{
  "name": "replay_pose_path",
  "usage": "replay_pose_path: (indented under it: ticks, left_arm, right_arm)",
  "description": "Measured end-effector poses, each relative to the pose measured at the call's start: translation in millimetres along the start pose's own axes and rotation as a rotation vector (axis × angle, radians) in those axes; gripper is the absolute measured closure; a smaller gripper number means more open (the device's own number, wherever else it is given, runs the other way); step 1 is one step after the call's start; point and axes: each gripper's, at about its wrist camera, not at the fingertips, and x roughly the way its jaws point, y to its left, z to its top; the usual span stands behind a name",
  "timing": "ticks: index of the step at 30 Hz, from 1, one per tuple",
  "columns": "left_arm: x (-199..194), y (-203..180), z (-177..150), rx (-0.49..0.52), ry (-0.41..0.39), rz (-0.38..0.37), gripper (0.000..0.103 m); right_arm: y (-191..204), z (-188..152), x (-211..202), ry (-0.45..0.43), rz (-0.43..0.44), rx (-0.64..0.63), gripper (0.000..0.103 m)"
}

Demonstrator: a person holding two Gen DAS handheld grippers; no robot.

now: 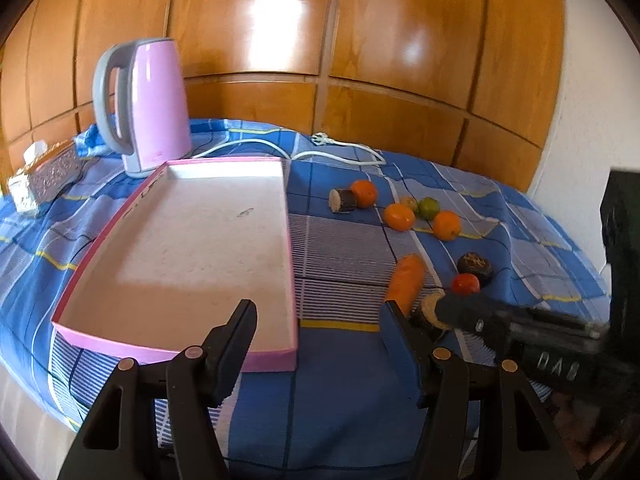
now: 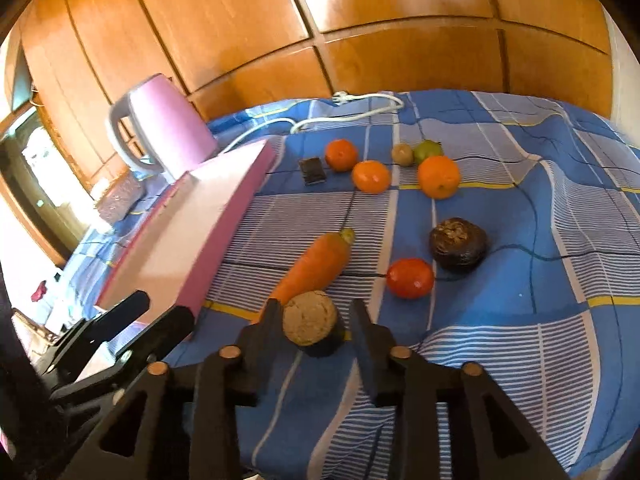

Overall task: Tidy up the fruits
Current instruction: 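Grasp the carrot with left tool while right tool grasps the round eggplant slice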

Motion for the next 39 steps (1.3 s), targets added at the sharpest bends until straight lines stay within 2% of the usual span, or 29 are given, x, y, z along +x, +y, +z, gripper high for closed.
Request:
replay_pose_path:
  ticks: [4,5,9,11,15,20,22,24,25,29,39]
  left_arm:
    - [-0.6,2.9,-0.4,-0.014,0.000,-0.004,0.040]
    - [-0.7,2.1,-0.5,-0.008,0.000,-0.005,0.040]
    - [-0.2,-3.2,-1.1,0.020,-0.002,-0.006,0.040]
    - [0.2,-5.2,-1.0,0.028,-0.002,-0.011,0.040]
    - [2.6,-5.7,0.1,0.023,0.008,-0.022,0.040]
    - [9.8,-8.9,5.0,0.027,0.039,-0.052,0.040]
    - [15.2,-16.1,6.0,0.065,0.064,-0.072,0.049]
    - [20.2,-25.7,6.0,0.116,0.079,-0.085,0.053]
    - [22.9,-31.4,5.8,0.148,0.086,-0.094,0.058]
    - [38.9,-49.5,7.6,0.236,0.122,-0.119,0.064]
    - [80.7,-65.8,17.4,0.312,0.178,-0.146,0.064]
  right_arm:
    - [6.5,-2.2,11.4,0.042,-0.067,-0.039,0.066]
    - [5.2,-2.5,12.5,0.045,-0.060,-0.036,0.066]
    - [8.7,-1.9,14.9,0.029,-0.087,-0.065,0.066]
    - [9.5,-2.0,13.6,0.017,-0.097,-0.072,0.071]
    - [2.8,-1.0,7.7,-0.011,-0.157,-0.044,0.071]
    - [-6.9,0.6,5.6,-0.009,-0.161,0.003,0.071]
    - [-11.4,2.4,3.7,-0.020,-0.172,0.029,0.072]
    - [-19.6,4.3,1.8,-0.031,-0.182,0.069,0.072]
    - [-24.8,4.8,3.7,-0.018,-0.174,0.094,0.072]
    - [-35.3,4.3,3.6,-0.010,-0.127,0.151,0.072]
    - [-37.2,7.3,6.2,-0.011,-0.032,0.183,0.070]
